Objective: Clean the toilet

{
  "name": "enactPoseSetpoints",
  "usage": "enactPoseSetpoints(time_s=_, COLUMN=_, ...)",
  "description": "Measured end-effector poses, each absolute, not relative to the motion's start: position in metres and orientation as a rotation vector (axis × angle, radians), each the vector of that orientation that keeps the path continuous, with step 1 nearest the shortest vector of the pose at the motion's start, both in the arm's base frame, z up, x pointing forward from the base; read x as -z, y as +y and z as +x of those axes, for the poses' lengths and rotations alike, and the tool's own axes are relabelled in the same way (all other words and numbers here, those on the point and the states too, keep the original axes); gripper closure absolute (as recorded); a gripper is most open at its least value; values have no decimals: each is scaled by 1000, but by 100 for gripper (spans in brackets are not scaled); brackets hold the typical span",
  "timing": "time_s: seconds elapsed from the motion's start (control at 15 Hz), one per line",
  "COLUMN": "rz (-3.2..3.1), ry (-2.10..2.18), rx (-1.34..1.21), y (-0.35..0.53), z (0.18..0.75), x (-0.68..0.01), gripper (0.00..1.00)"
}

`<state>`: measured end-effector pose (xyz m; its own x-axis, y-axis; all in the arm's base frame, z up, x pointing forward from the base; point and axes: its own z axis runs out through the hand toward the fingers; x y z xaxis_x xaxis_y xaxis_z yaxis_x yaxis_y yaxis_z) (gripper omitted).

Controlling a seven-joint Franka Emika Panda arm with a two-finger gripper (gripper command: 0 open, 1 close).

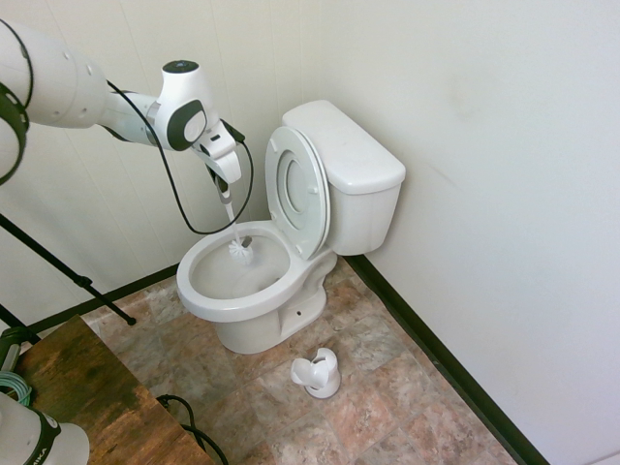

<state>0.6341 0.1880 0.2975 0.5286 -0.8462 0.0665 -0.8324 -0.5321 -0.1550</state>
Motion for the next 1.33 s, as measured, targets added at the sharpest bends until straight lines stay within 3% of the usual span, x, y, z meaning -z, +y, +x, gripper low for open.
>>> enactPoseSetpoints(time_s=0.67, rz=-2610, ry=1627, rx=225, y=178, z=716, x=-214, gripper=100)
enactPoseSetpoints(time_s=1.0, rz=-2666, ry=1543, rx=204, y=236, z=699, x=-203, gripper=100)
enactPoseSetpoints(time_s=1.33, rz=-2740, ry=1503, rx=87, y=238, z=647, x=-176, gripper=100)
